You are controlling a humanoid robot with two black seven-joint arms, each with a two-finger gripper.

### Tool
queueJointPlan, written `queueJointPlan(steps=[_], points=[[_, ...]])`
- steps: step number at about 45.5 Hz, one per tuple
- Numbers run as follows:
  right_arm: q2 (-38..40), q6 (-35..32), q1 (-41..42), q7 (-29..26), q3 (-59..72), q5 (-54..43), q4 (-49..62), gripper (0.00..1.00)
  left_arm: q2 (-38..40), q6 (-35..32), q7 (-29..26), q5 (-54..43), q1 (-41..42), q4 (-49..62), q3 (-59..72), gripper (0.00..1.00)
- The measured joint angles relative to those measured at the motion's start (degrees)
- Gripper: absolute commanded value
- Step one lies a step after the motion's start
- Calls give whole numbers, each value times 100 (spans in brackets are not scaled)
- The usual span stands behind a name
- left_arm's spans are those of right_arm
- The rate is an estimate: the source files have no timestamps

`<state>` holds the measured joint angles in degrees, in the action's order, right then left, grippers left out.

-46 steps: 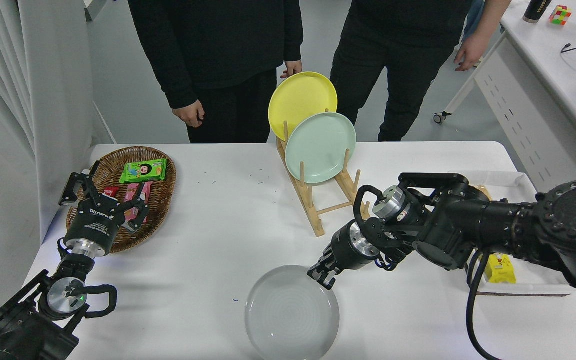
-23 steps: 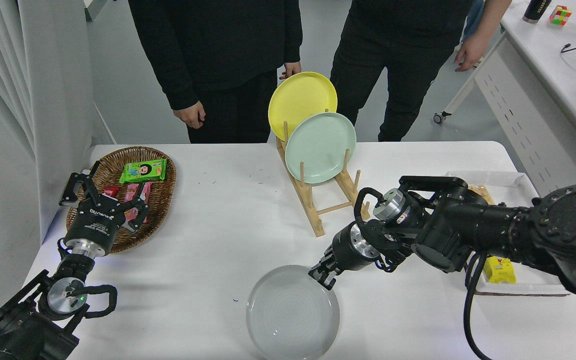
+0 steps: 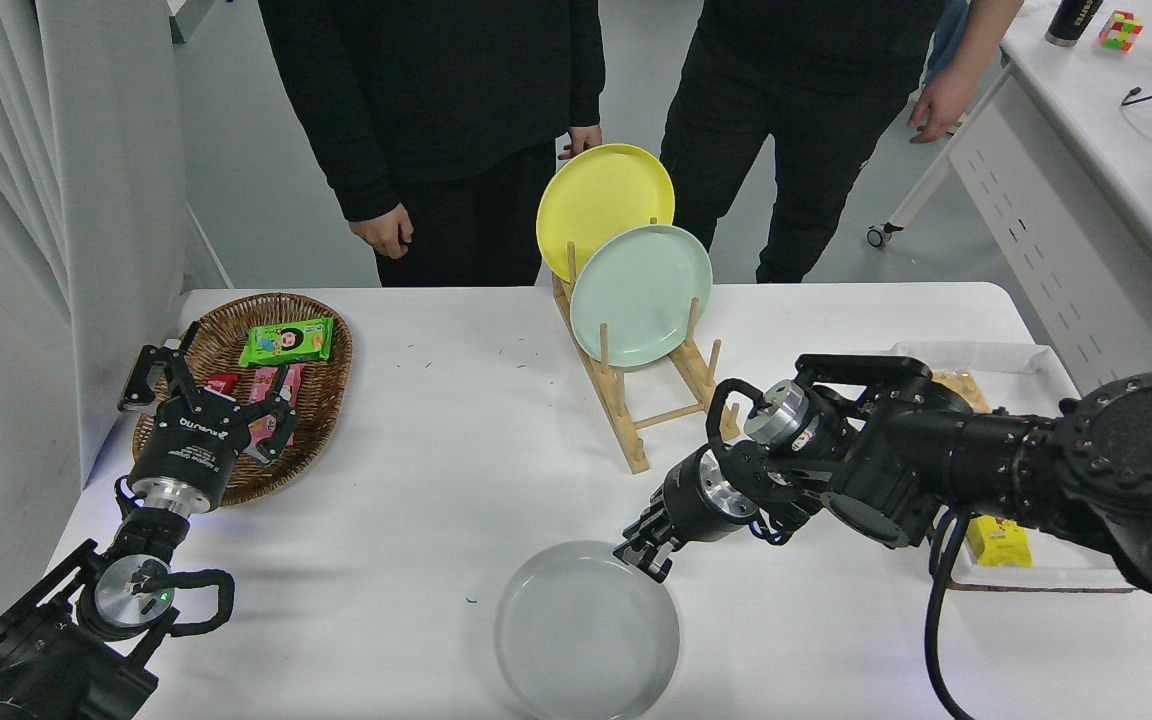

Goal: Place the plate on the table

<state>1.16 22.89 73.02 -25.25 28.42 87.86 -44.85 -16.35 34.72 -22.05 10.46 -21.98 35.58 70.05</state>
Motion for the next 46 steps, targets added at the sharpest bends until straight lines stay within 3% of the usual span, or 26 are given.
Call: queueJointPlan(steps=[22,46], points=[[29,-915,176,-11,9,-616,-5,99,0,-9,0,0,0,0,0,98],[142,-3258,174,7,-656,-3156,325,99,0,-10,0,0,1,-3,0,98]])
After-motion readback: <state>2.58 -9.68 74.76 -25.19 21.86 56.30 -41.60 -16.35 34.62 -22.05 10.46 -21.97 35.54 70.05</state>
